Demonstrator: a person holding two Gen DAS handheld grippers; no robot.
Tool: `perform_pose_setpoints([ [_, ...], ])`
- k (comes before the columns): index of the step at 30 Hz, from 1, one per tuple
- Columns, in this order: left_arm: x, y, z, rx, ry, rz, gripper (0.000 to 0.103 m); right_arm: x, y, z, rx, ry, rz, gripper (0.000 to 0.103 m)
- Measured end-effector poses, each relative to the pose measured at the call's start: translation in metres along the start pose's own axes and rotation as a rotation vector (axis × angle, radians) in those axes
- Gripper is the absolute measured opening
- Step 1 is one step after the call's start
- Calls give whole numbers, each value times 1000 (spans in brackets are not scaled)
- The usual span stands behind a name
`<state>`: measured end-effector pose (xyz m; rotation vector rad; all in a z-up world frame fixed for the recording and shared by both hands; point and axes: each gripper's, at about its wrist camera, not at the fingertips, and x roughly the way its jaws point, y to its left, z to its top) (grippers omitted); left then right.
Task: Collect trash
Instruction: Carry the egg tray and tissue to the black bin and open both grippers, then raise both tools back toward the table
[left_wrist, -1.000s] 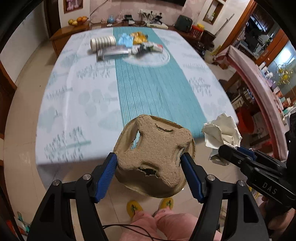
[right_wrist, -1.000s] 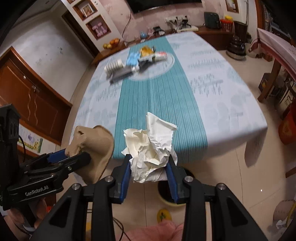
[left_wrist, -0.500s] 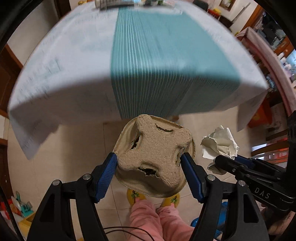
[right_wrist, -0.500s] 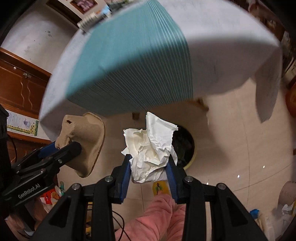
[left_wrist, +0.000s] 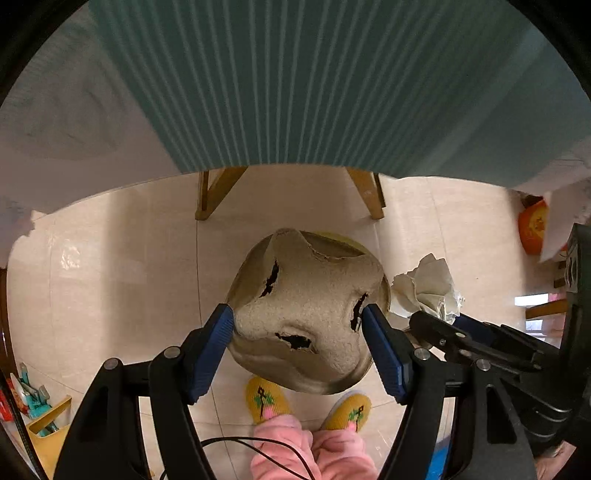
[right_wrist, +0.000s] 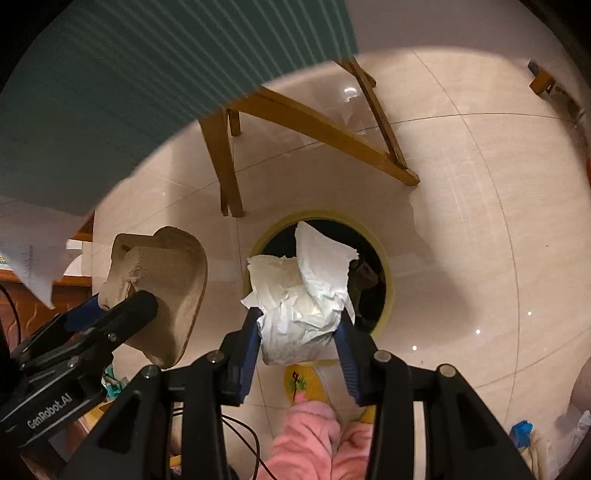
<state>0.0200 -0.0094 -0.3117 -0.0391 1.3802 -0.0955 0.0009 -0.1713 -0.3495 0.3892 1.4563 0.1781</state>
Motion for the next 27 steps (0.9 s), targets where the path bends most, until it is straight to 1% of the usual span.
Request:
perform_pose_setpoints([
  [3,16,1,0,0,5,7,70,14,-1,5,2,5,-14,49],
  [4,20,1,-1,5,8,7,71,18,-1,6,-4,3,-28,52],
  [5,23,0,0,8,10,9,71,22,0,6,-13,1,-48,57],
  [6,26,0,0,10,12,13,72,25,0,8,-20,-2,-61,61],
  [7,29,0,1,10,16,13,79,24,1,8,-25,-6,-69,65],
  [9,30,3,1,3,20,13,83,24,3,6,-34,-15,-74,66],
  [13,21,4,-1,-9,13,21,85,21,4,4,-37,-14,-76,67],
  [16,20,6,0,-27,8,21,85,17,7,4,-42,-17,-77,67],
  [21,4,8,1,-44,-7,22,85,11,8,9,-57,-35,-80,67],
  [27,-17,5,2,-33,-29,18,85,-13,13,7,-43,-63,-80,67],
])
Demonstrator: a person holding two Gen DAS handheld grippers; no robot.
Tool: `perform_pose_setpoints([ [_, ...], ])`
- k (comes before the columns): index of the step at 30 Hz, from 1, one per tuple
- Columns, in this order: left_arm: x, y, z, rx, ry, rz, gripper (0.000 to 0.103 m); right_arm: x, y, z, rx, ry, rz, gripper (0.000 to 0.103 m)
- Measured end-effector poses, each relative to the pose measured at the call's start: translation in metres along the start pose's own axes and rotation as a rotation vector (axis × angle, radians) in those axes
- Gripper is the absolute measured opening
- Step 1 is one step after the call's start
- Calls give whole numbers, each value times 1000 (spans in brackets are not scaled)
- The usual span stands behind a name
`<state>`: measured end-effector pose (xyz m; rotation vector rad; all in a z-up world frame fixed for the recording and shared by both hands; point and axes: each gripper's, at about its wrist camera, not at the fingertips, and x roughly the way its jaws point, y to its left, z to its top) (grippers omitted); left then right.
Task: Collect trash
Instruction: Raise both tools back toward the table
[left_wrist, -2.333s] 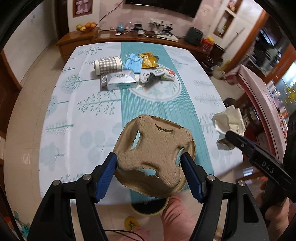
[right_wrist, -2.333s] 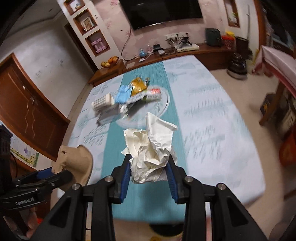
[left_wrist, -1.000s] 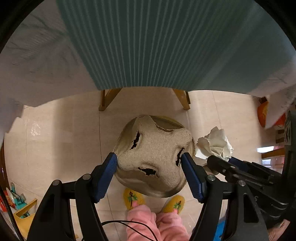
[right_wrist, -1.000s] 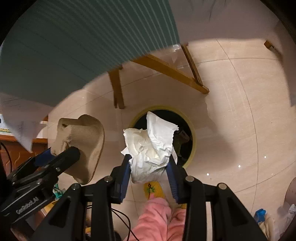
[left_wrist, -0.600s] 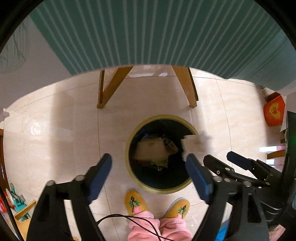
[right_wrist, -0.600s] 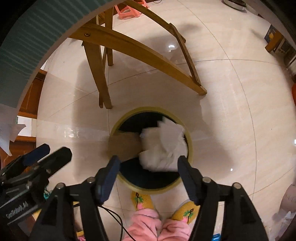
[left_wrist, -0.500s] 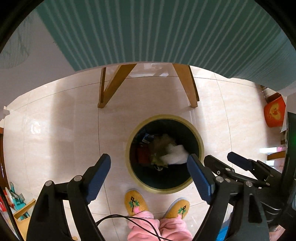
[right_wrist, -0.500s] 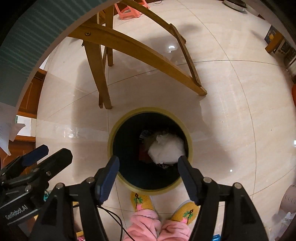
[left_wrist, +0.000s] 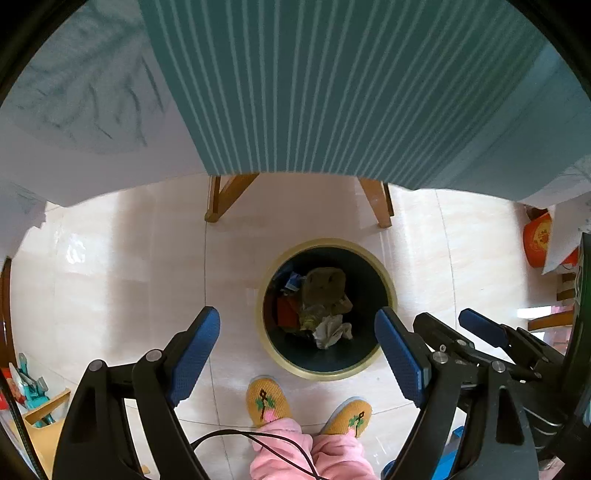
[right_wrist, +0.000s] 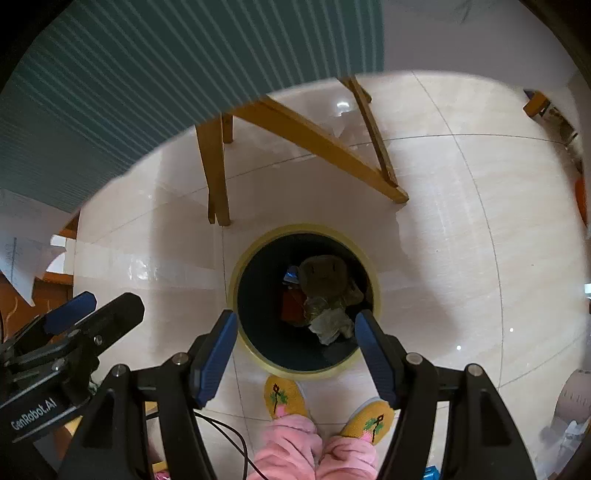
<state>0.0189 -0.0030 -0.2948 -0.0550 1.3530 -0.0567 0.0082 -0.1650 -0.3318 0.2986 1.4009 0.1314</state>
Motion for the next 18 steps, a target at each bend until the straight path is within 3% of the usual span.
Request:
perform_pose_setpoints([
  [6,-39,-1,-3,12,-10,-10,85,-29,7,-7,12,-14,0,67],
  [18,-144,9,-7,-78,-65,-19,85,-113,38,-20,-45,-37,30,67],
])
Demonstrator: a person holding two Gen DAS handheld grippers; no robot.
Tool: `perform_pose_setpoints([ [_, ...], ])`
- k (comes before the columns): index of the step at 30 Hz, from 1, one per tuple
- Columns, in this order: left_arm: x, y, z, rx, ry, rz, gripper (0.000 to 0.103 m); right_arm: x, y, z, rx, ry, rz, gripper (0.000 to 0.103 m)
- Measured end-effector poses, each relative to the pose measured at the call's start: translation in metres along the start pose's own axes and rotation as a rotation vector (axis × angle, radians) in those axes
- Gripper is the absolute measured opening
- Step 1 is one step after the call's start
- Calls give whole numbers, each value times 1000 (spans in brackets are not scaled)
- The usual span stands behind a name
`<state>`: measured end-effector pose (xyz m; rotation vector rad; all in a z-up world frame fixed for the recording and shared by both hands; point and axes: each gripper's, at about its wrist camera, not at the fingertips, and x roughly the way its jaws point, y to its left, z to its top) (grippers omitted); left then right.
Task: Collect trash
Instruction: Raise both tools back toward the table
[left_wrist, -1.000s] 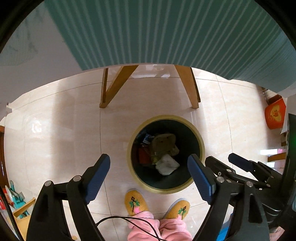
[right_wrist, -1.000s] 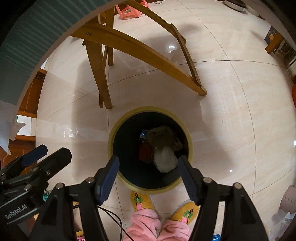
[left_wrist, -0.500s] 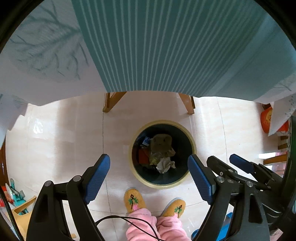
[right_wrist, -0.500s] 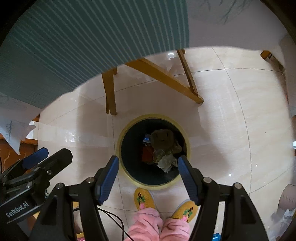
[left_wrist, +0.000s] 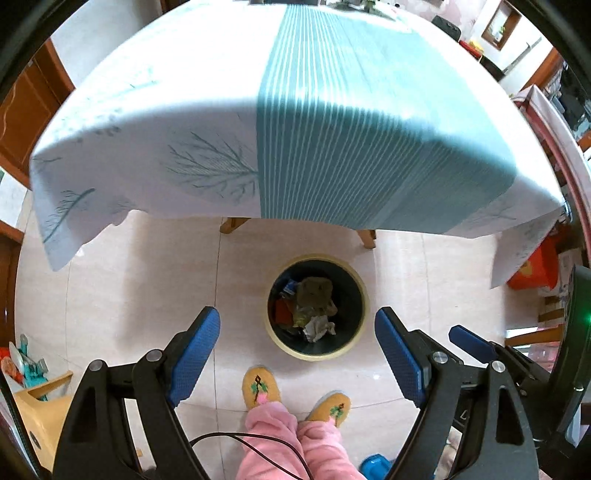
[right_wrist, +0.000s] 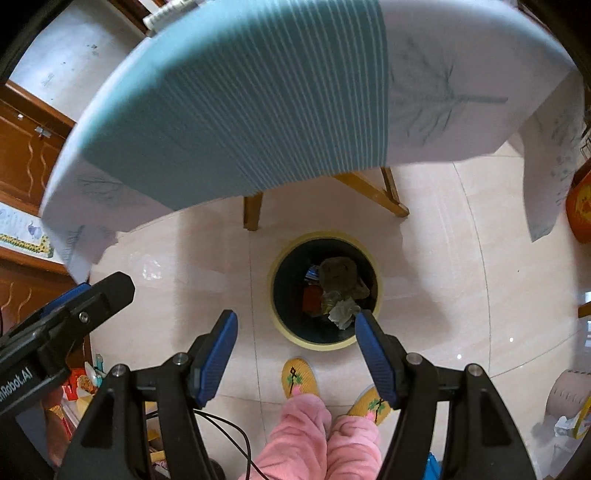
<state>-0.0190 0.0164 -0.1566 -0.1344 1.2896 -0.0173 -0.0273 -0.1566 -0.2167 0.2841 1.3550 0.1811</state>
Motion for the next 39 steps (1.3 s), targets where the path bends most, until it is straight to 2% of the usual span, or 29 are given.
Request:
perform_pose_setpoints([
  [9,-83,-9,-4,21,-33,-21,84,-79,17,-4,-39,-48,40,67],
  [17,-152,-14,-2,43,-111,17,84,-134,36,-8,-120,-97,75,67],
  [31,-224,-25,27,38,-252,73,84,-212,44,21,-204,-255,126,67],
  [39,-250,-41,53,101,-315,87,85,-235,51,47,-236,-309,139,67],
])
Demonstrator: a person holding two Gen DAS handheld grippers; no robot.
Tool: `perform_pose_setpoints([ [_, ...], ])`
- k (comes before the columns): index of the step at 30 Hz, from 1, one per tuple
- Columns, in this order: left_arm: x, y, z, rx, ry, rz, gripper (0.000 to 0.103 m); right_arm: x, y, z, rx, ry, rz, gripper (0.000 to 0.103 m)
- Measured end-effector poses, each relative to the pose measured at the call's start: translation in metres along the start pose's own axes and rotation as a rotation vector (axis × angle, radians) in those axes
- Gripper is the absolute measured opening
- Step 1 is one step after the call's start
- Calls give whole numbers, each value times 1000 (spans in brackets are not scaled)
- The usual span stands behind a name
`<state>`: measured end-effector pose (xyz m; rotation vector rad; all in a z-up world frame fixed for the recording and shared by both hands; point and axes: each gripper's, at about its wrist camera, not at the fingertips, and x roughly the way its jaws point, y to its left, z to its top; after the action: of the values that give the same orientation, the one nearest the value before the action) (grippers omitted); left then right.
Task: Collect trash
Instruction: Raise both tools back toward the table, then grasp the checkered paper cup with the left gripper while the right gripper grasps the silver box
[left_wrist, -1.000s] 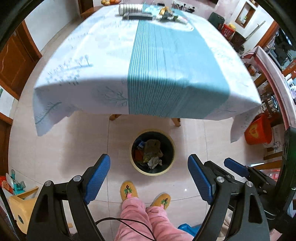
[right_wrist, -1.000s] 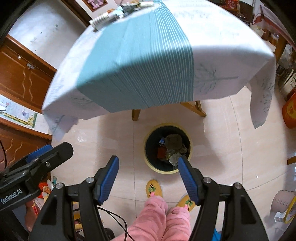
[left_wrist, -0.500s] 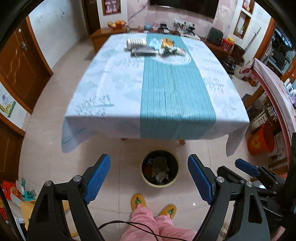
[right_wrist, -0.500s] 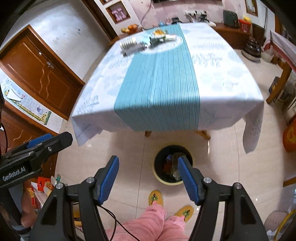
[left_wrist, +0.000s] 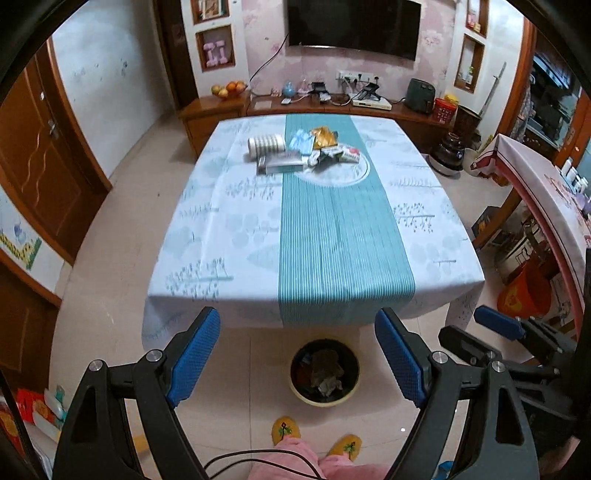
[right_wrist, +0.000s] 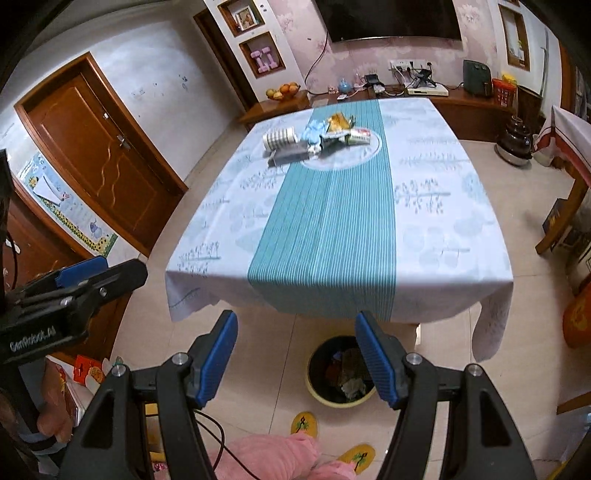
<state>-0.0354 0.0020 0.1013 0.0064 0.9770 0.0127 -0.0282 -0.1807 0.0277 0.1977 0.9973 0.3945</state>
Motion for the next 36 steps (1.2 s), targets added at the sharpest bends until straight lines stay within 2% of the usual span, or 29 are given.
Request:
perform_pose_setpoints([
  [6,15,10,32,2,-16,-16,85,8,-2,42,1,-33,-17,67],
  [13,68,44,95,41,-24,-57,85,47,2,100,31,-49,-58,67],
  [17,112,69,147,105,-11,-97,85,84,10,138,88,-55,-102,67],
  [22,170,98,208,207,49,-136,85,144,20,187,242,-34,-115,67],
  [27,241,125,261,264,107,-153,85,202,31,224,327,-19,-148,67],
  [36,338,136,318,326,168,-183,85,266,29,259,435,18,-180,67],
])
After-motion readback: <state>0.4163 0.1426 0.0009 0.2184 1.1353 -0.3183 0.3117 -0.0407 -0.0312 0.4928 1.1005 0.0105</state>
